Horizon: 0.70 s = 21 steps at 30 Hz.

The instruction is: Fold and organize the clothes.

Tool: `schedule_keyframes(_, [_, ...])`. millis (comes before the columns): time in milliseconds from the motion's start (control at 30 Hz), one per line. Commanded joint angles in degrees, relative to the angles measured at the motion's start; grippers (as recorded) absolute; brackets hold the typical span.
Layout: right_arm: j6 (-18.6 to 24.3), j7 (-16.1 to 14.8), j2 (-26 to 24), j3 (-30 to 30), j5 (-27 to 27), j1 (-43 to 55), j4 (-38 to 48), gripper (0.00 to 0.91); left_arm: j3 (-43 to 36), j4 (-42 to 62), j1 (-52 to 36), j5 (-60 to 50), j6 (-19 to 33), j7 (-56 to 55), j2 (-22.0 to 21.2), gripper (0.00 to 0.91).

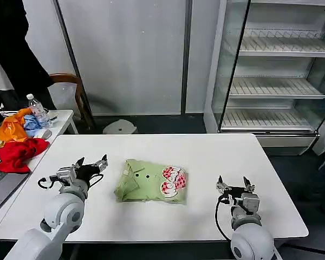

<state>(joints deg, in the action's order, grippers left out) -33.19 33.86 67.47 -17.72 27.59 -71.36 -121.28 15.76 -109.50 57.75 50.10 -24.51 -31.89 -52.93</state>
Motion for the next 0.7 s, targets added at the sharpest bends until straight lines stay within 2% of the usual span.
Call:
schedule_keyframes(33, [0.1, 0.3, 0.1, 0.3, 0.0, 0.2, 0.0, 0.907, 0.0, 0.0, 0.2, -0.1, 0.0, 0.0, -0.1, 0.907])
schedule_keyframes(700, [0.0, 0.7, 0.1, 0.7, 0.4, 0.7, 0.0, 0.907, -0.1, 0.2, 0.0, -0.1, 0.0, 0.0, -0.2, 0.907])
